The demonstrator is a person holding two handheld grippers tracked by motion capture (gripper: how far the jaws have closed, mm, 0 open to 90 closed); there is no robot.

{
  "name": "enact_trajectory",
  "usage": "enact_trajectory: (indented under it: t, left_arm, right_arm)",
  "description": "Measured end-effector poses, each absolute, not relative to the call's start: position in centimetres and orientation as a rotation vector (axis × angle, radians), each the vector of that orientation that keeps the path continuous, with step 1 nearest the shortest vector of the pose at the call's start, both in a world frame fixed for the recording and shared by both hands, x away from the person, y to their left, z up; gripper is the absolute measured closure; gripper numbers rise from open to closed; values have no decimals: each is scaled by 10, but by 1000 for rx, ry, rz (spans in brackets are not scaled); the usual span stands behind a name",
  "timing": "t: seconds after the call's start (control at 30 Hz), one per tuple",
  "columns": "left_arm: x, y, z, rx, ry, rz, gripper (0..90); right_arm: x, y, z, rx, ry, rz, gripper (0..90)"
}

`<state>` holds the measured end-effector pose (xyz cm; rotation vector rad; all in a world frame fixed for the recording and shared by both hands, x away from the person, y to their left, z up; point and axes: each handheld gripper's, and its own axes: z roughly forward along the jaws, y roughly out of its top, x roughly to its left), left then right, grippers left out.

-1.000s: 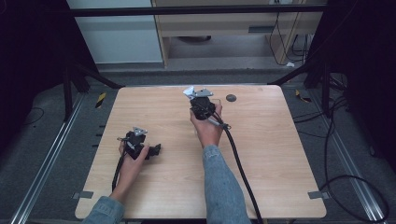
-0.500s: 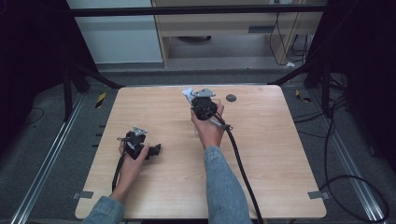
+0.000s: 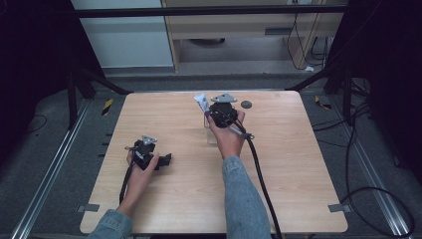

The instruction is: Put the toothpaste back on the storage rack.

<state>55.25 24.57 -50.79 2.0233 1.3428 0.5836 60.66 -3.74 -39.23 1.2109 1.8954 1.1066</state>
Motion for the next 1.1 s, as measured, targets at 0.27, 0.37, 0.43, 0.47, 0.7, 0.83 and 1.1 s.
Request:
enact_trajectory:
  t: [0.27, 0.37, 0.43, 0.47, 0.7, 0.83, 1.1]
  left_arm:
    - [552, 246, -508, 2024, 1344, 584, 0]
    - [553, 245, -508, 2023, 1346, 585, 0]
    - [553, 245, -508, 2022, 1348, 585, 0]
    - [553, 244, -508, 2023, 1345, 584, 0]
    - [553, 243, -508, 2027, 1341, 581, 0]
    - [553, 242, -508, 2028, 1336, 580, 0]
    - [553, 238, -508, 2030, 1334, 579, 0]
  right_arm:
    - [603, -45, -388, 1224, 1899, 1122, 670]
    - [605, -48, -387, 1232, 1905, 1123, 651]
    - [606, -49, -386, 1233, 1914, 1119, 629]
    - [607, -49, -386, 1236, 1914, 1121, 611]
    - [606, -52, -384, 1207, 1965, 1144, 454]
    - [605, -58, -378, 1170, 1980, 1196, 369]
    - [603, -74, -378, 1158, 2018, 1257, 206]
